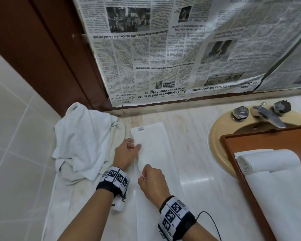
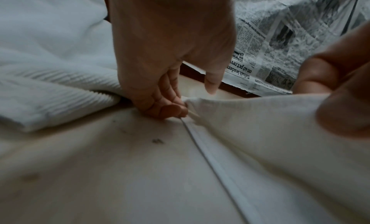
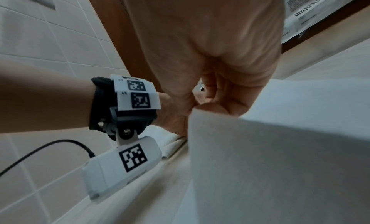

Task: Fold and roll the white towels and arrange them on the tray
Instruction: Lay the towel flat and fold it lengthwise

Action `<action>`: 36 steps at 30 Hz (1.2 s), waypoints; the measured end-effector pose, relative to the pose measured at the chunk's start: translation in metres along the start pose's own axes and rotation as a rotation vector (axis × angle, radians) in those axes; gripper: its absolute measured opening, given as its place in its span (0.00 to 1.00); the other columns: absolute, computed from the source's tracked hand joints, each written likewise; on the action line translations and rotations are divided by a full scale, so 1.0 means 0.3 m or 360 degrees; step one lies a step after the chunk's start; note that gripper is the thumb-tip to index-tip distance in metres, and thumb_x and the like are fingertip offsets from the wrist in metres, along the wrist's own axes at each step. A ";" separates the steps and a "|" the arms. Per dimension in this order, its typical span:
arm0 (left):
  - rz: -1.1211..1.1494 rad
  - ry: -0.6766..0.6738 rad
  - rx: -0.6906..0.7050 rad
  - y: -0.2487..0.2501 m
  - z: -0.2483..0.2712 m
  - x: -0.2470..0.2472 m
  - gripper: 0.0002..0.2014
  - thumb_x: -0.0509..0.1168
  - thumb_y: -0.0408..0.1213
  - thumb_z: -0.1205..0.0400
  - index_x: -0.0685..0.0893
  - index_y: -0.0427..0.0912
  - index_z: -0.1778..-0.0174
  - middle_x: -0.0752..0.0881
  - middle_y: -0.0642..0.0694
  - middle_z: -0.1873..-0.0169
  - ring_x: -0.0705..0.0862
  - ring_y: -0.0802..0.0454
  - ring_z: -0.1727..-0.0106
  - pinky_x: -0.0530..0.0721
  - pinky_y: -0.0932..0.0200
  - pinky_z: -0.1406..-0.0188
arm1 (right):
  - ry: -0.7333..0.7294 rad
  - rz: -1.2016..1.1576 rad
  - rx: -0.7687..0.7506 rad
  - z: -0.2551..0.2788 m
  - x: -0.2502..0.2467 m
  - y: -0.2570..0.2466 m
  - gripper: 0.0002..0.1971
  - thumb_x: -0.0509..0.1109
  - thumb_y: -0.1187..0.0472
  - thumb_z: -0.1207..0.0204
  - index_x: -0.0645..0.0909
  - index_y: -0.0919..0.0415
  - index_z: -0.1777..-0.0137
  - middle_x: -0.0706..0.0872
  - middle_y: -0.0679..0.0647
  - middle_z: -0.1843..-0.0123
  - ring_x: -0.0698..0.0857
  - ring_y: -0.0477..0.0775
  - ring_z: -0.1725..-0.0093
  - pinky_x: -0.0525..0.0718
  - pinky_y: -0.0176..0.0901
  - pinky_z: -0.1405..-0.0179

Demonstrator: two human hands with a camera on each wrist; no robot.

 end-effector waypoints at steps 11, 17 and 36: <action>-0.0444 0.0023 0.0316 -0.005 -0.028 0.019 0.07 0.68 0.35 0.16 0.86 0.37 0.46 0.87 0.44 0.58 0.84 0.46 0.57 0.82 0.52 0.48 | 0.0071 0.0275 -0.0453 -0.175 -0.134 0.087 0.23 0.54 0.47 0.17 0.80 0.61 0.33 0.84 0.56 0.36 0.80 0.58 0.38 0.78 0.52 0.42; -0.0685 0.0071 0.0298 0.009 -0.088 0.037 0.10 0.63 0.42 0.14 0.85 0.42 0.45 0.81 0.46 0.50 0.81 0.44 0.47 0.83 0.46 0.52 | -0.0174 0.0801 -0.0455 -0.387 -0.128 0.161 0.41 0.30 0.38 0.24 0.53 0.53 0.13 0.53 0.48 0.11 0.51 0.54 0.13 0.53 0.57 0.18; -0.1252 -0.0146 0.0456 0.016 -0.100 0.111 0.27 0.48 0.60 0.11 0.59 0.64 0.15 0.55 0.61 0.14 0.54 0.45 0.15 0.63 0.38 0.23 | -0.0239 0.0889 -0.0450 -0.431 -0.075 0.202 0.32 0.35 0.40 0.13 0.37 0.49 0.13 0.31 0.39 0.16 0.35 0.49 0.14 0.37 0.61 0.16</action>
Point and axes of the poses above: each hand's wrist, its own z-axis away from the middle knuckle, its own x-axis out of the palm, y = z × x, the point moved 4 cm from there along -z, towards the middle knuckle
